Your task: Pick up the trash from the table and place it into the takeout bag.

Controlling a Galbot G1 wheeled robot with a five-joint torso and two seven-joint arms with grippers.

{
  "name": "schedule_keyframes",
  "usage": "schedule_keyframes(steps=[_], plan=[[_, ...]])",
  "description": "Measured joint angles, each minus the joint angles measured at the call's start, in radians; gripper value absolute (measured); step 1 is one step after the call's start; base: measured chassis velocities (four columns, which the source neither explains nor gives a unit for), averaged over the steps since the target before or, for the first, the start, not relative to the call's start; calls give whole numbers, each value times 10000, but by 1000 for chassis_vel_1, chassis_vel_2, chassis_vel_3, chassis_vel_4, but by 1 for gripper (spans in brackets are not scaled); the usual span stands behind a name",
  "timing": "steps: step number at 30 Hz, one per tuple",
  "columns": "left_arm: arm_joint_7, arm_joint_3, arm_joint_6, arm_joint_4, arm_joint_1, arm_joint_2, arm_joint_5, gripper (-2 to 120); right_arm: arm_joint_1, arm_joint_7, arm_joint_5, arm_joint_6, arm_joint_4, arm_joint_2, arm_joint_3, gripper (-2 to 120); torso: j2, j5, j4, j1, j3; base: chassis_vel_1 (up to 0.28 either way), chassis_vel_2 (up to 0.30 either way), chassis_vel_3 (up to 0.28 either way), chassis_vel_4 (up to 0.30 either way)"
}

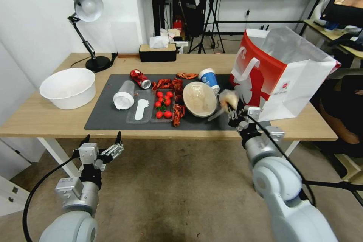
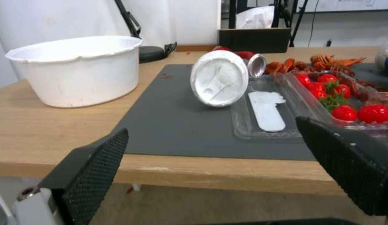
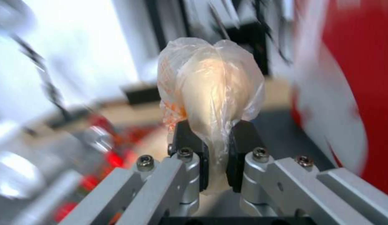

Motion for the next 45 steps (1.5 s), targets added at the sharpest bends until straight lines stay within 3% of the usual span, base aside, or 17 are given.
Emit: schedule_keyframes(steps=[3,8,15,22,32,34,37,40,45], plan=[[0,41,-42,-24,26,-17,31,100,-78,-752,913,516,899,-394,399,7,2,1,0,0,0,0,0,0,0],[8,80,-97,-79,75,-41,81,100,519,-1007,2501,1206,1353,-1169,1197,7,2,2,1,0,0,0,0,0,0],[26,88,-208,-146,198,-96,200,100,2401,246,3806,1538,541,-2549,1920,7,1,2,2,1,1,0,0,0,0],[33,56,-416,-209,330,-155,289,100,3944,2583,4356,415,-797,-3343,1818,7,0,2,1,1,1,0,0,0,0],[33,20,-516,-225,354,-202,301,100,4562,3478,4451,-469,-1606,-3259,1521,7,-1,0,1,1,1,0,0,0,0],[33,18,-571,-171,350,-213,319,100,4588,3489,4452,-566,-1684,-3172,1510,18,-1,0,1,1,1,0,0,0,0],[33,18,-580,-148,342,-217,323,100,4588,3490,4452,-593,-1701,-3145,1504,23,-1,0,1,1,1,0,0,0,0],[33,23,-587,-71,291,-229,335,100,4588,3510,4439,-701,-1741,-3078,1500,39,-1,-1,1,1,1,0,0,0,0],[33,32,-587,-5,236,-228,344,100,4598,3525,4413,-746,-1783,-3071,1502,54,-1,-1,1,0,1,0,0,0,0]])
